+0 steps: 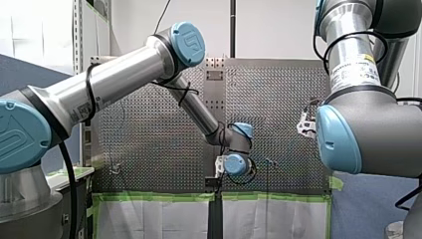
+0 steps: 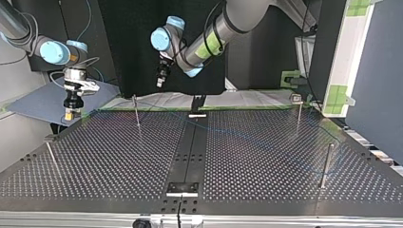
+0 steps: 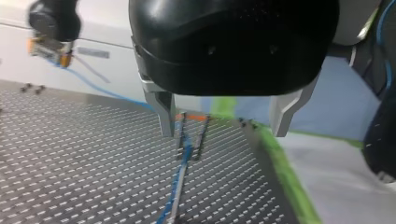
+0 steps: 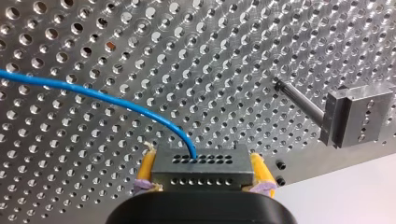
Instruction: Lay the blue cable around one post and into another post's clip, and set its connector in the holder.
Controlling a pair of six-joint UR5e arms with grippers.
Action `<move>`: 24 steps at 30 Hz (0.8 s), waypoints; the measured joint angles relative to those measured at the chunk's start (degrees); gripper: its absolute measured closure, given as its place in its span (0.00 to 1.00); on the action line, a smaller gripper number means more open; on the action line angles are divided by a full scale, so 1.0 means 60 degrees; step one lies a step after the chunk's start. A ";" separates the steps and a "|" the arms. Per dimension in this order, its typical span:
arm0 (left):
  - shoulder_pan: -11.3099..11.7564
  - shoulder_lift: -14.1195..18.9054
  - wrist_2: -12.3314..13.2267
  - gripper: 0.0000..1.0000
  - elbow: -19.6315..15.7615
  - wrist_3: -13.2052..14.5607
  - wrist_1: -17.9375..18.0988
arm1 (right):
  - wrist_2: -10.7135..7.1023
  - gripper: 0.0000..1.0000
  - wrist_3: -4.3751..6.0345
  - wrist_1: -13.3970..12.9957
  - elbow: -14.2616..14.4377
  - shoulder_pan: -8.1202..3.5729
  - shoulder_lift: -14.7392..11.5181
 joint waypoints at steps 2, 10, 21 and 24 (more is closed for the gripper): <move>0.0019 0.0180 -0.0110 0.00 -0.0189 -0.0095 0.0175 | 0.0001 1.00 0.0003 -0.0017 0.0000 0.0003 0.0000; 0.0055 0.0897 -0.0658 0.00 -0.0907 -0.0322 0.0882 | 0.0001 1.00 -0.0011 -0.0023 0.0000 0.0027 0.0017; 0.0041 0.1902 -0.0903 0.00 -0.1914 -0.0613 0.1891 | 0.0002 1.00 0.0006 -0.0096 0.0055 0.0032 0.0024; 0.0059 0.2135 -0.0881 0.00 -0.2146 -0.0728 0.2121 | 0.0001 1.00 0.0009 -0.0102 0.0057 0.0032 0.0026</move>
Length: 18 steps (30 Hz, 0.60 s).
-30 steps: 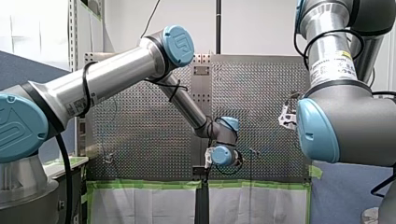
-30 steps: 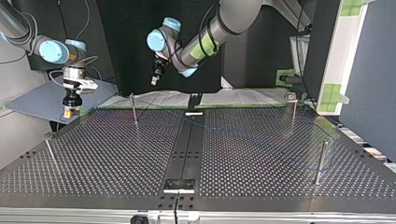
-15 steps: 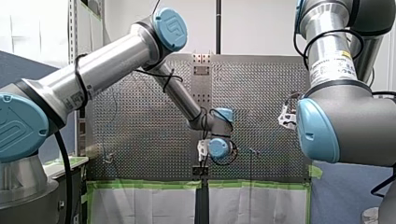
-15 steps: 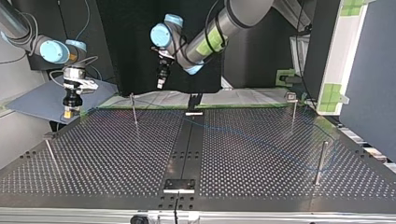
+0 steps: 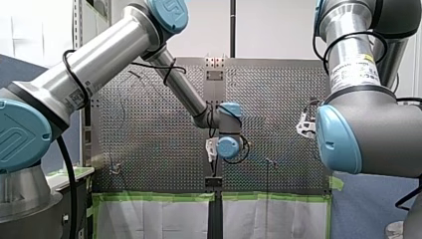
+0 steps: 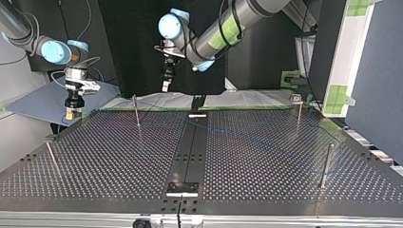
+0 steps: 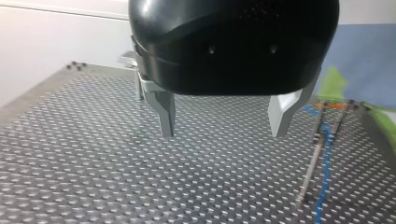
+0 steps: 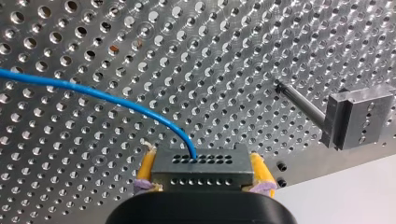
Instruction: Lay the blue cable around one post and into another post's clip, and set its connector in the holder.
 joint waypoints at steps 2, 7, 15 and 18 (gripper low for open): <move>0.0010 0.0164 -0.0004 0.00 -0.0165 -0.0062 0.0166 | 0.0000 1.00 0.0004 -0.0001 0.0001 0.0000 0.0001; 0.0018 0.0570 -0.0021 0.00 -0.0569 -0.0269 0.0569 | 0.0000 1.00 0.0033 -0.0020 0.0006 0.0005 0.0006; -0.0019 0.1217 -0.0370 0.00 -0.1217 -0.0605 0.1218 | 0.0000 1.00 0.0045 -0.0026 0.0003 0.0026 0.0006; -0.0058 0.1457 -0.0577 0.00 -0.1456 -0.0635 0.1456 | 0.0000 1.00 0.0038 -0.0026 0.0005 0.0034 0.0005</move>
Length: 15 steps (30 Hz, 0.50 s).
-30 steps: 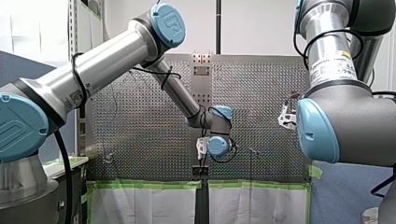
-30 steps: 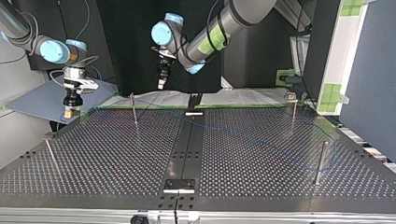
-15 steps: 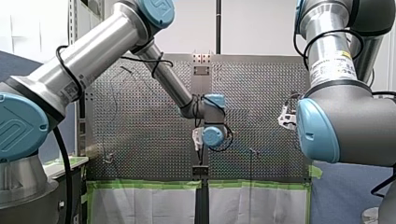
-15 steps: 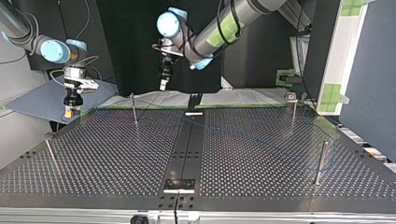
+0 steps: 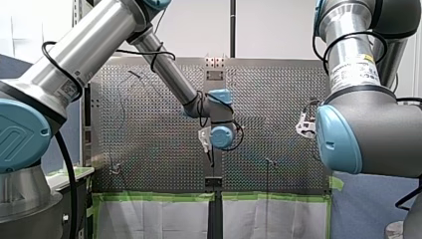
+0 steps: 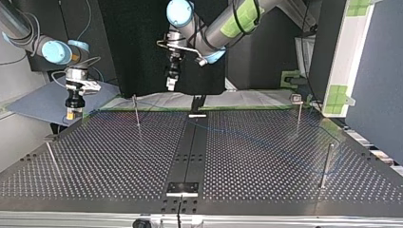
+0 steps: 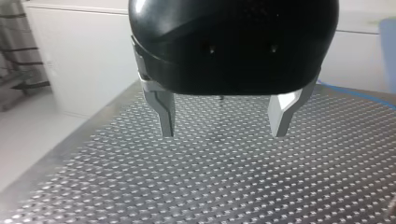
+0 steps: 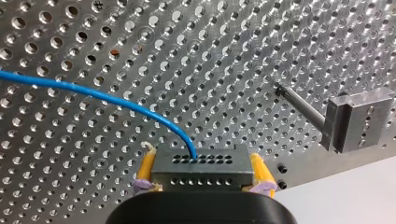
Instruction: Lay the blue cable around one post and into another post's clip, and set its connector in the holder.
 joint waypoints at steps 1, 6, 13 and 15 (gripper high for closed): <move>-0.0011 0.0096 -0.0050 0.00 -0.0098 -0.0007 0.0099 | 0.0000 1.00 0.0000 -0.0001 0.0003 0.0002 0.0000; -0.0004 0.0478 -0.0139 0.00 -0.0480 -0.0070 0.0482 | 0.0000 1.00 0.0004 -0.0029 0.0001 0.0005 0.0000; 0.0047 0.1006 -0.0111 0.00 -0.1008 -0.0380 0.1010 | 0.0000 1.00 0.0007 -0.0030 0.0008 0.0006 -0.0002; 0.0033 0.1144 -0.0180 0.00 -0.1145 -0.0395 0.1146 | 0.0000 1.00 0.0007 -0.0030 0.0009 0.0007 -0.0002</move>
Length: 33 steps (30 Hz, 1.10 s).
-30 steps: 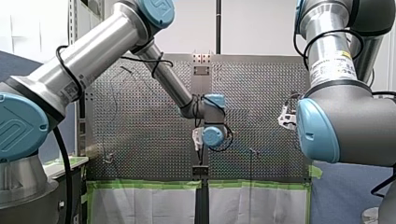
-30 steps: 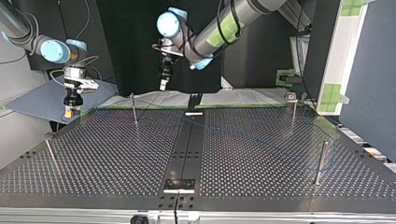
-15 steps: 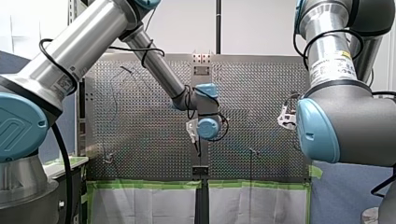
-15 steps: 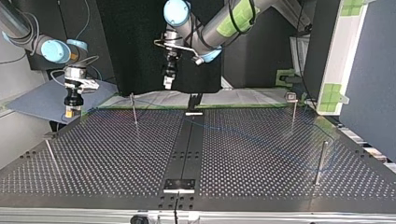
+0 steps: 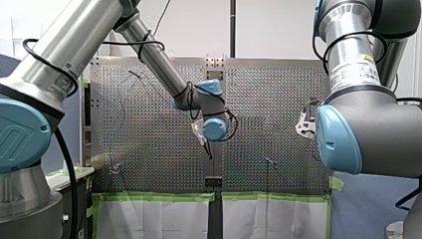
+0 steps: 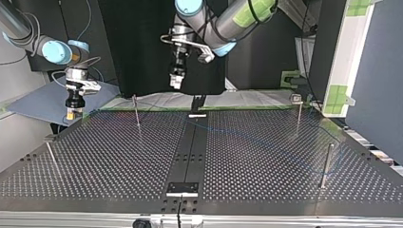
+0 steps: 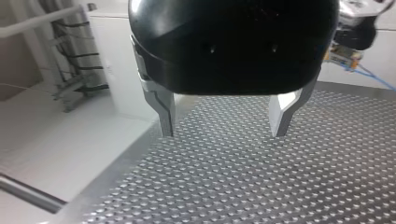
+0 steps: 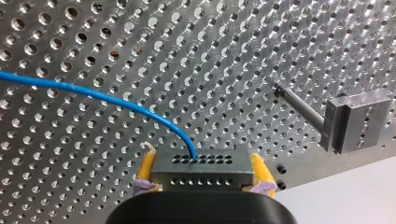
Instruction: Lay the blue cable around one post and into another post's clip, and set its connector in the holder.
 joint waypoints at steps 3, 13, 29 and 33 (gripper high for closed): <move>-0.0030 0.0225 -0.0134 0.00 -0.0227 0.0011 0.0228 | 0.0000 1.00 0.0000 0.0000 0.0001 0.0000 0.0000; 0.0165 0.1075 -0.0209 0.00 -0.1077 0.0162 0.0598 | -0.0012 1.00 0.0040 -0.0012 0.0002 0.0002 0.0000; 0.1257 0.1569 0.0583 0.00 -0.2491 0.0662 0.0017 | -0.0018 1.00 0.0215 -0.0037 0.0002 0.0056 0.0002; 0.1497 0.1564 0.0705 0.00 -0.2806 0.0689 -0.0064 | -0.0027 1.00 0.0264 -0.0051 0.0001 0.0057 0.0004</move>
